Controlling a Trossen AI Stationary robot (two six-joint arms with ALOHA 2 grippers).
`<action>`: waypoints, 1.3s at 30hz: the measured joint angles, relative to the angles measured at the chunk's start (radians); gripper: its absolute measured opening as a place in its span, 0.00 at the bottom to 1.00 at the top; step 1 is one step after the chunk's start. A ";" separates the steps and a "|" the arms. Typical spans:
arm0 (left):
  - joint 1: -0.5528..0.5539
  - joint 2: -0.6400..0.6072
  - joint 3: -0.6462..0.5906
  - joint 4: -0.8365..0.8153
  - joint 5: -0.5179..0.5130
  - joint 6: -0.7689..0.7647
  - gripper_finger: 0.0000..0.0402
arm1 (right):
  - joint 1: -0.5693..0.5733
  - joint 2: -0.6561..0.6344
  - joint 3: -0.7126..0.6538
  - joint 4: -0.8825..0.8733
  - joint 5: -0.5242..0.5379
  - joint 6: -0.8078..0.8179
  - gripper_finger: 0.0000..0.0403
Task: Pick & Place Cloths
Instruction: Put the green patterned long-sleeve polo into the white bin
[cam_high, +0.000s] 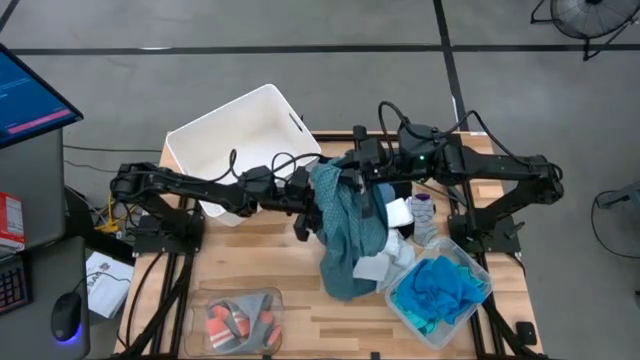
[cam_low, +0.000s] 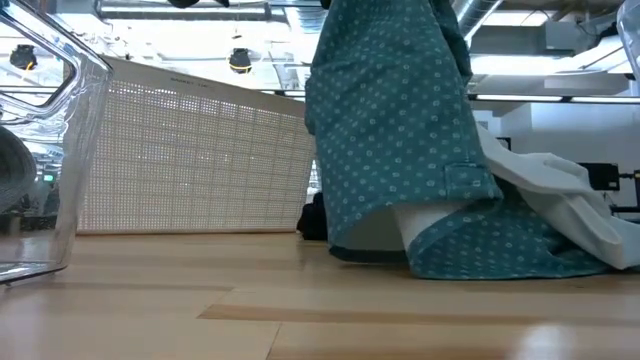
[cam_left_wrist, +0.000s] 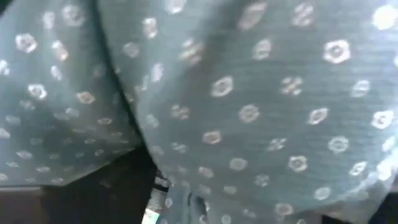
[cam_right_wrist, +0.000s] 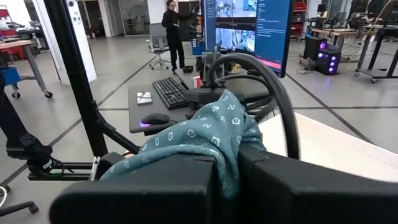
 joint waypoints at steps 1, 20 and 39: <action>0.000 0.000 0.000 0.003 0.000 -0.001 0.66 | -0.002 0.000 0.000 0.000 0.000 0.000 0.01; 0.019 -0.219 0.074 0.018 -0.036 0.178 0.00 | -0.096 -0.171 0.002 0.024 0.004 0.018 0.18; 0.431 -0.567 0.198 -0.052 -0.229 0.461 0.00 | -0.158 -0.257 0.001 -0.273 0.005 0.024 0.30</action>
